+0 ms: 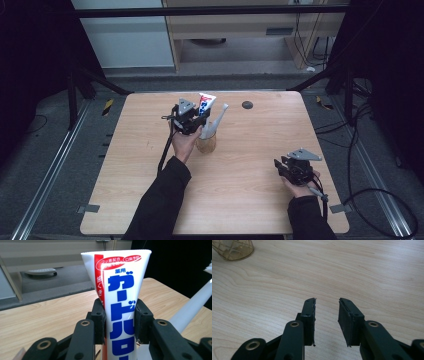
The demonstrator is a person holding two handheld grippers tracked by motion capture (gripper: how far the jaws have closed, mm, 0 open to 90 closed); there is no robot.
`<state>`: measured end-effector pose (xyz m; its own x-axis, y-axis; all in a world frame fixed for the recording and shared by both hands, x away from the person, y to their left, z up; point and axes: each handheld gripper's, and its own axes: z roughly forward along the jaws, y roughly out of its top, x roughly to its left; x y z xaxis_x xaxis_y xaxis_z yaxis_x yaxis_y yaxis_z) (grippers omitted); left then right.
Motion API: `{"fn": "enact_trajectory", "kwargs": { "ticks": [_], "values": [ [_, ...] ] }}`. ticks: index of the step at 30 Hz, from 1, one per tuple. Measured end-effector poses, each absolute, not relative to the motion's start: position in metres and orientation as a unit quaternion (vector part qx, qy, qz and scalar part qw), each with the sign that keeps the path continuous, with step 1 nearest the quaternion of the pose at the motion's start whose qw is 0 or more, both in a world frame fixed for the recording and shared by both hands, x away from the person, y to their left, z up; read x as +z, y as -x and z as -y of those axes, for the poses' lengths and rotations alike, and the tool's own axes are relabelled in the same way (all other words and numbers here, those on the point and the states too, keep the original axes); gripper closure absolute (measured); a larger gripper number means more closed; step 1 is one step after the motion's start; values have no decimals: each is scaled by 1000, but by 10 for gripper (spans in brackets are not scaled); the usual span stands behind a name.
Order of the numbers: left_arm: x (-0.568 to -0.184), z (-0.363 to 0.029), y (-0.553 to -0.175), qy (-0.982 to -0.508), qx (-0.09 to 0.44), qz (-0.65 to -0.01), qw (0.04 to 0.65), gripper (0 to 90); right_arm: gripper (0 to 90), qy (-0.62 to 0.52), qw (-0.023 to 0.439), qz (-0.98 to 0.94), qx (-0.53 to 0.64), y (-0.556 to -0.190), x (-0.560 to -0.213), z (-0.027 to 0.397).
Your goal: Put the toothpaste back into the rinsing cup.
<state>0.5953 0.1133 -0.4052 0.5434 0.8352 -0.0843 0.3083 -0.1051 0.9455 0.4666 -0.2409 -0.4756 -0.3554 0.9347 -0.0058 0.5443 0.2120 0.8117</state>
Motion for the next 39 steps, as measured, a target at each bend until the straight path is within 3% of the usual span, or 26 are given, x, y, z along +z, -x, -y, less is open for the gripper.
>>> {"fn": "enact_trajectory", "kwargs": {
  "ticks": [12, 39],
  "values": [
    [-411, -117, -591, -698, 251, -403, 537, 691, 670, -503, 263, -733, 376, -466, -475, 241],
    [-414, -125, -568, -714, 250, -405, 513, 668, 665, -503, 264, -732, 377, -466, -474, 240]
  ]
}}
